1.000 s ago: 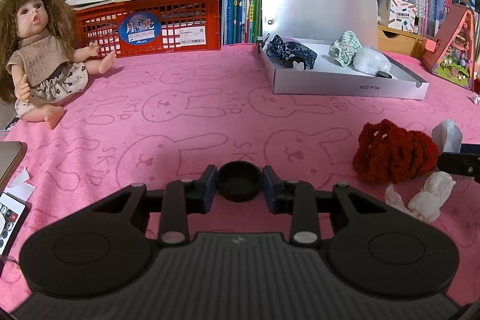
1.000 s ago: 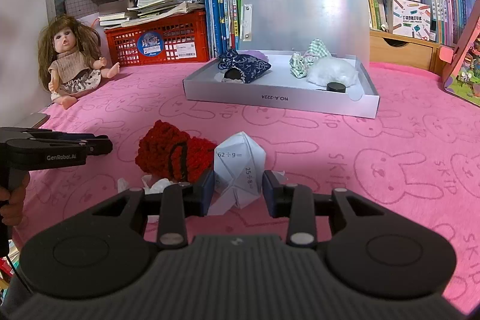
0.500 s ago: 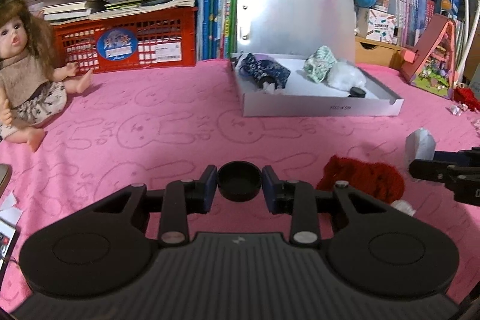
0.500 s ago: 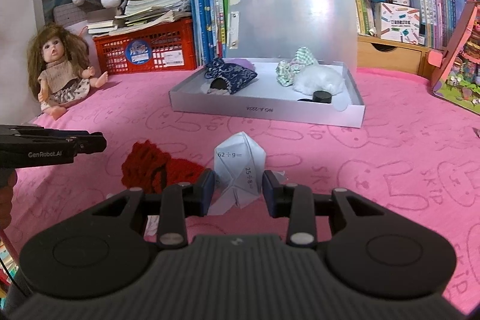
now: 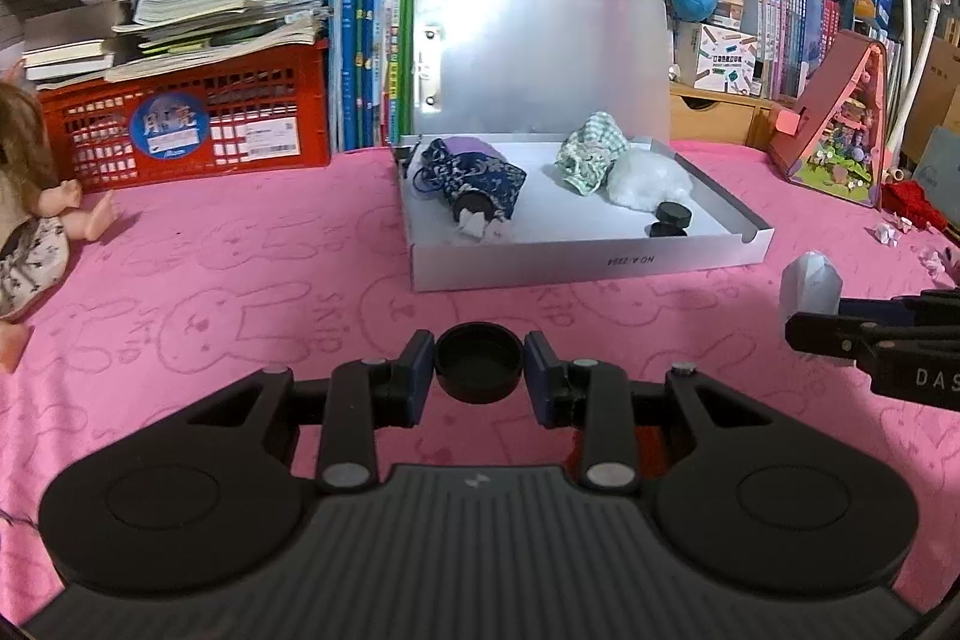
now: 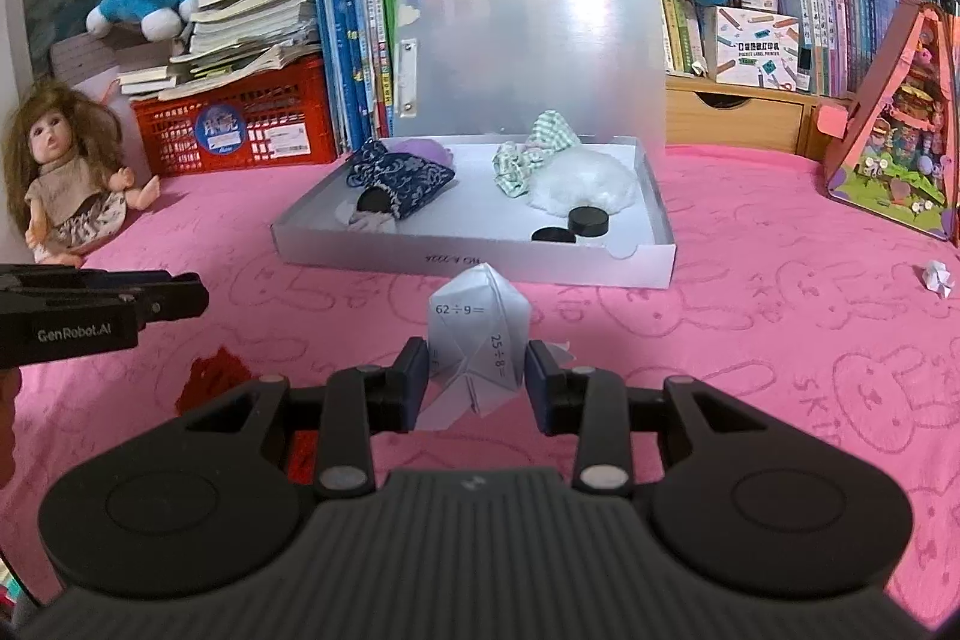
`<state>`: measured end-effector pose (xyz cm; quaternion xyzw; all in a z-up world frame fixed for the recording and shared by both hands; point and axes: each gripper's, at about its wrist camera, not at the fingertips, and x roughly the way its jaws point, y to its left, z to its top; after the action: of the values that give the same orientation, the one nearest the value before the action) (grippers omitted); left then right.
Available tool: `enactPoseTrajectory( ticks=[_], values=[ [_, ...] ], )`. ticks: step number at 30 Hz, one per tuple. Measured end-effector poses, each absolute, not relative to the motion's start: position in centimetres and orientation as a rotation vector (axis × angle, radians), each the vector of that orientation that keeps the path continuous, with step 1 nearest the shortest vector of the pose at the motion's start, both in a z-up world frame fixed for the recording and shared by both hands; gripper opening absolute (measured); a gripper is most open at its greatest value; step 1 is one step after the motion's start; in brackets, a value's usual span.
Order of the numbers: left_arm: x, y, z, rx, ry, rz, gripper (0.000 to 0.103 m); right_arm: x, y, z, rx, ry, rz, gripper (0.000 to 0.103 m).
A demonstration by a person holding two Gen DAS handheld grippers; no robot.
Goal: Organize objects
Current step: 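Carry the black lid and folded paper with both tools over the white box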
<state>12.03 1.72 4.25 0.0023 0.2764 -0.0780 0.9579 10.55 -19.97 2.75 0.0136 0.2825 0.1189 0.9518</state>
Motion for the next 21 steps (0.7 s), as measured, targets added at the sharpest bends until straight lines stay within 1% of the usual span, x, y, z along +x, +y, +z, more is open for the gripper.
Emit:
enactPoseTrajectory(
  ticks=[14, 21],
  values=[
    [17.1, -0.7, 5.3, 0.001, 0.583, -0.140, 0.038, 14.7, -21.4, 3.5, 0.074, 0.596, 0.225, 0.039],
    [19.4, -1.2, 5.7, 0.007, 0.579, -0.129, 0.038, 17.5, -22.9, 3.8, 0.146, 0.629, 0.222, 0.039]
  ],
)
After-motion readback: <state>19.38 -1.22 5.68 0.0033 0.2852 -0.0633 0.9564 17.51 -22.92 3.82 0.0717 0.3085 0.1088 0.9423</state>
